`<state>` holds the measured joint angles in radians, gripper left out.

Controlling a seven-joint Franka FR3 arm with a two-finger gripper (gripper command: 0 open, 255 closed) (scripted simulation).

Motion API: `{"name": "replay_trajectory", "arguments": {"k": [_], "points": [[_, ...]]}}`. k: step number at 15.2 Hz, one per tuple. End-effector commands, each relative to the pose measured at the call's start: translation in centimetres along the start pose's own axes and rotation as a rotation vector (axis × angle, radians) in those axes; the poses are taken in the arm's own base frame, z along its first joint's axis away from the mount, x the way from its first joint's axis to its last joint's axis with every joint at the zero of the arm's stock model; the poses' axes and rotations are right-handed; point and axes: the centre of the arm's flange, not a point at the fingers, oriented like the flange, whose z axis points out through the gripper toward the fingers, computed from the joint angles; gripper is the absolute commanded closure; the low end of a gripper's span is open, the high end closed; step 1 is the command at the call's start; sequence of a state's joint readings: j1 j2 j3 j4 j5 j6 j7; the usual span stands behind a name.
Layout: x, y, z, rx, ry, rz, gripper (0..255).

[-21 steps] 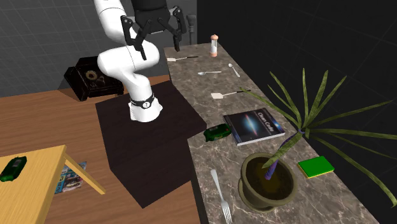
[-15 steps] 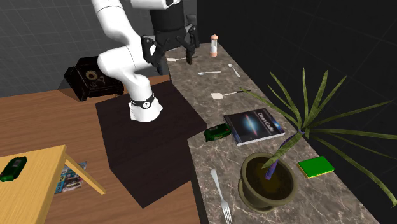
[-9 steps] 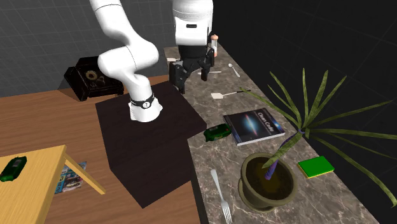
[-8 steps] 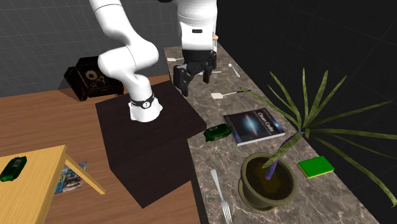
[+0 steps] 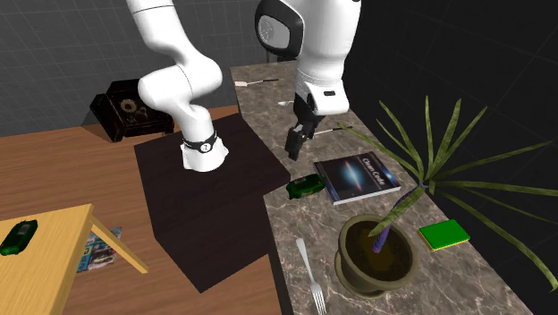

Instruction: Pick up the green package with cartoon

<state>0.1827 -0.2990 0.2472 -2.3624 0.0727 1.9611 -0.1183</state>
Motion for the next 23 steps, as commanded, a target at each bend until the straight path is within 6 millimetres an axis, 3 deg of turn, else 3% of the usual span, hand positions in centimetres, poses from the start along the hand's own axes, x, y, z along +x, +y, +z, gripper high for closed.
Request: {"name": "replay_trajectory", "arguments": {"k": [1, 12, 22, 23], "points": [[1.3, -1.2, 1.9, -0.008, -0.014, -0.065, 0], [6.7, -9.9, 13.5, -0.054, -0.096, -0.413, 0], [7.9, -18.3, 24.6, -0.095, -0.170, -0.730, 0], [8.0, -18.3, 25.1, -0.095, -0.170, -0.730, 0]]}}
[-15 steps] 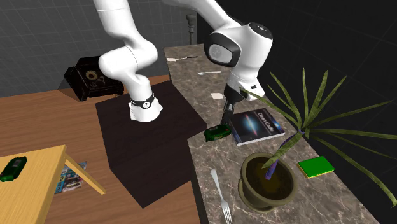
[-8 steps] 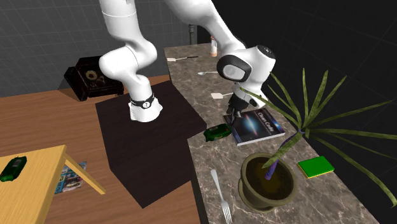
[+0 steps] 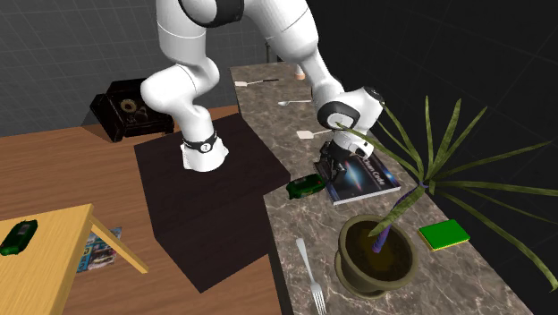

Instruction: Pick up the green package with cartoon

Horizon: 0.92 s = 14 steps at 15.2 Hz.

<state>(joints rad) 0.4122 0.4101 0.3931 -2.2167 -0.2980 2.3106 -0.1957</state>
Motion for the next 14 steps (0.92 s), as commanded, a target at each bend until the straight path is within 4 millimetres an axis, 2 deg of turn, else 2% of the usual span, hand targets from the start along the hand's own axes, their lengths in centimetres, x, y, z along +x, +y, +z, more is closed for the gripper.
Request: {"name": "replay_trajectory", "arguments": {"k": [1, 6, 9, 10, 14], "points": [[0.5, -0.3, 1.5, -0.003, -0.003, -0.017, 0], [1.1, -0.2, 4.0, -0.003, -0.003, -0.017, 0], [1.2, -0.2, 4.3, -0.003, -0.003, -0.017, 0], [1.2, -0.2, 4.3, -0.003, -0.003, -0.017, 255], [1.2, -0.2, 4.3, -0.003, -0.003, -0.017, 255]]}}
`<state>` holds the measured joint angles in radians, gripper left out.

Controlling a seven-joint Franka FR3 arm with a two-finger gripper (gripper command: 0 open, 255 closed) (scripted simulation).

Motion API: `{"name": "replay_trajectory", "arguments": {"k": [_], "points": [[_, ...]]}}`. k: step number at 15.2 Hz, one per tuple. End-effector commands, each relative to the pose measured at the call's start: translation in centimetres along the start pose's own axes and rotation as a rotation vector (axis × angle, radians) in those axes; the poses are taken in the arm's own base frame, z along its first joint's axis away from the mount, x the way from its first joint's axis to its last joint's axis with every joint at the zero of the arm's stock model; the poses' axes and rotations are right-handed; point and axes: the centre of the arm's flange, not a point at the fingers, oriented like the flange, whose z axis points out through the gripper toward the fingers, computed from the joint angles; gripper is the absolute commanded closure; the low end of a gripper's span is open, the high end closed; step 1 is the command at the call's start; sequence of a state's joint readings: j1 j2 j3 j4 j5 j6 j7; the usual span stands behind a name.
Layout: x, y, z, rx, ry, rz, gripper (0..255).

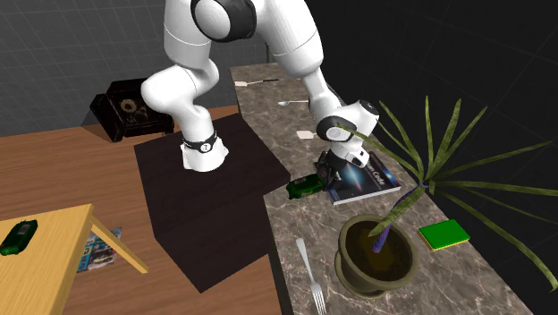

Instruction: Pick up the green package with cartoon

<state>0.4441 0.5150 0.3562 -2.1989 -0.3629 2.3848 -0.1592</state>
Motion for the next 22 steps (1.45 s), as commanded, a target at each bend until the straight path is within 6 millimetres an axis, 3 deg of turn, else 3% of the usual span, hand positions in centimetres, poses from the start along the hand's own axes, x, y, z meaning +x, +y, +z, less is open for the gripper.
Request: {"name": "replay_trajectory", "arguments": {"k": [1, 5, 20, 22], "points": [[0.0, 0.0, 0.0, 0.000, 0.001, -0.001, 255], [0.0, 0.0, 0.0, 0.000, 0.001, -0.001, 255], [-2.1, -0.4, -7.6, 0.000, 0.001, -0.001, 255], [-2.1, -0.4, -7.7, 0.000, 0.001, -0.001, 255]]}}
